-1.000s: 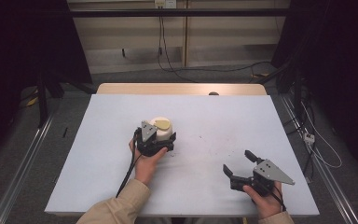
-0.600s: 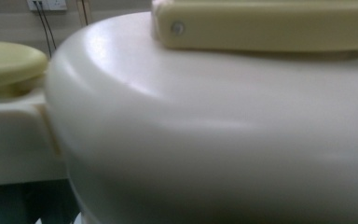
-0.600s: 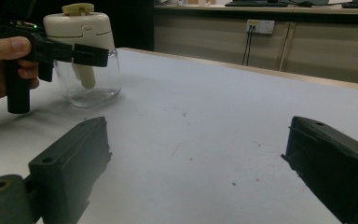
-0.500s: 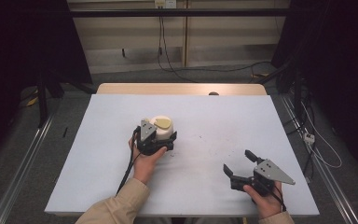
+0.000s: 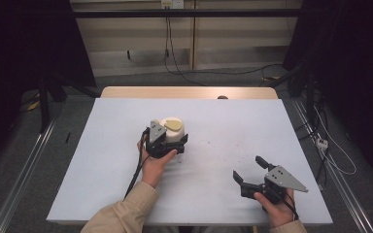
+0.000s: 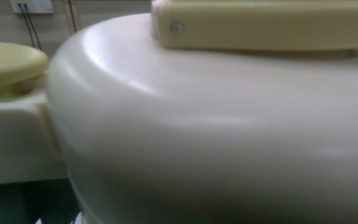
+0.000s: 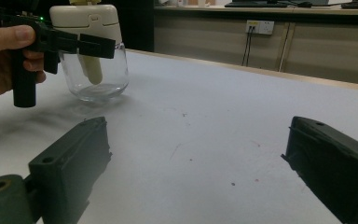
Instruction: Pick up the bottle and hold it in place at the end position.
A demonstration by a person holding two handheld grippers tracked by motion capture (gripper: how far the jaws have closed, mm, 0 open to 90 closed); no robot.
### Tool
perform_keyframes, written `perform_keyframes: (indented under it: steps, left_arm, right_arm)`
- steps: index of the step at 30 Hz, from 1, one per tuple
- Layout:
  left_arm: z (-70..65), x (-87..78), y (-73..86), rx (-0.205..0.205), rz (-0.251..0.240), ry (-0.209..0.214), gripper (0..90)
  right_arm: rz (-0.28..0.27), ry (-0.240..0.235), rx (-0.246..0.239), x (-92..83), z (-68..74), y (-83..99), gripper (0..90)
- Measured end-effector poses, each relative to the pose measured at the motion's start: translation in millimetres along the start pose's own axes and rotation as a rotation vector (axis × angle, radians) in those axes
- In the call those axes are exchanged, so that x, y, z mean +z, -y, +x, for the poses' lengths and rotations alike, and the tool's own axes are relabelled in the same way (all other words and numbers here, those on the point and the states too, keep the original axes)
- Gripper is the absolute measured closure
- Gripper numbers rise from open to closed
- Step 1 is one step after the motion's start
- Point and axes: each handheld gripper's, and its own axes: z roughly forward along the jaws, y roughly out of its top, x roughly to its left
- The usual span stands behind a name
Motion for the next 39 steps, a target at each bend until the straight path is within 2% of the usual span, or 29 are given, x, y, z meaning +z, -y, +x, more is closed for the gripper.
perform_keyframes:
  steps: [7,21,32,39]
  left_arm:
    - [-0.4,5.2,-1.4,-0.012,0.005,-0.004,5.4]
    - [-3.2,14.2,-8.1,-0.005,0.007,-0.009,5.4]
    - [0.0,20.7,-4.1,-0.020,0.024,-0.020,5.4]
    - [0.9,24.5,-2.7,-0.017,0.037,-0.023,5.4]
  right_arm:
    - [-0.001,-0.002,0.001,0.0,0.1,-0.1,5.6]
    - [-0.003,-0.006,0.000,-0.5,-0.3,-0.3,5.6]
    - [-0.003,-0.006,0.002,-0.4,-0.5,-0.4,5.6]
    - [-0.003,-0.005,0.001,-0.6,-0.7,-0.3,5.6]
